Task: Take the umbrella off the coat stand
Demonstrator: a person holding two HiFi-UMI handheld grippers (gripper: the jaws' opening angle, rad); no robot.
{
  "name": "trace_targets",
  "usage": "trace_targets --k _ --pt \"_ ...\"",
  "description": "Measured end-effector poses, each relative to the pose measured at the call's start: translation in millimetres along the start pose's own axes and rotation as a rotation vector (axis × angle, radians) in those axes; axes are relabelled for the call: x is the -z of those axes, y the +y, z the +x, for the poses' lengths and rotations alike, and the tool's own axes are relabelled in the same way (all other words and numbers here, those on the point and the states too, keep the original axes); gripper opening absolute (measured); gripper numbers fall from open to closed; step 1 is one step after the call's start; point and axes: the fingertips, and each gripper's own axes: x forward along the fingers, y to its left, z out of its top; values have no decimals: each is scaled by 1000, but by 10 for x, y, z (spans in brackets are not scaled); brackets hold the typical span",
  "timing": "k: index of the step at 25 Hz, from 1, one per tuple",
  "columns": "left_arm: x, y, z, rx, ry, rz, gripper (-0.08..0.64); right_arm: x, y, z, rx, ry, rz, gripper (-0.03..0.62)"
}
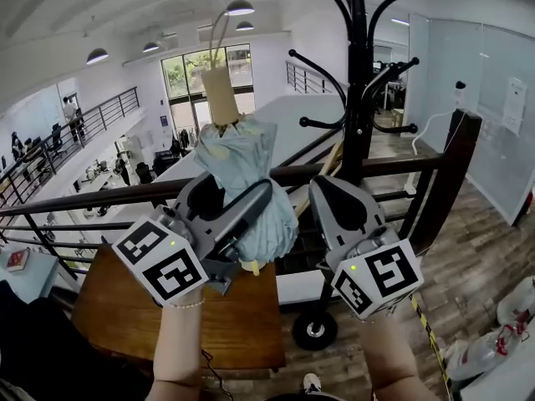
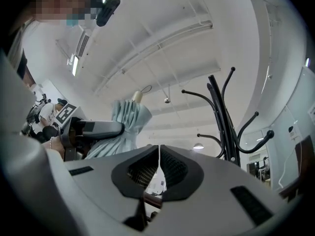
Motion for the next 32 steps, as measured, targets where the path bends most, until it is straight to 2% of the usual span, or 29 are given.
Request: trace_targets --k 7,18,21,28,32 --pt "261 -219 -334 -12 3 40 305 110 324 -293 -25 38 19 29" --pt "645 -518 -767 2 -9 -55 305 342 726 -734 -63 116 68 29" --pt "751 -608 -836 2 -16 -55 305 426 802 -836 -67 143 73 29" --pt "942 -775 -998 -6 -15 -95 305 611 854 -1082 -10 183 109 28" --pt "1105 -821 -1067 -27 24 -100 305 719 935 -1178 0 202 158 28"
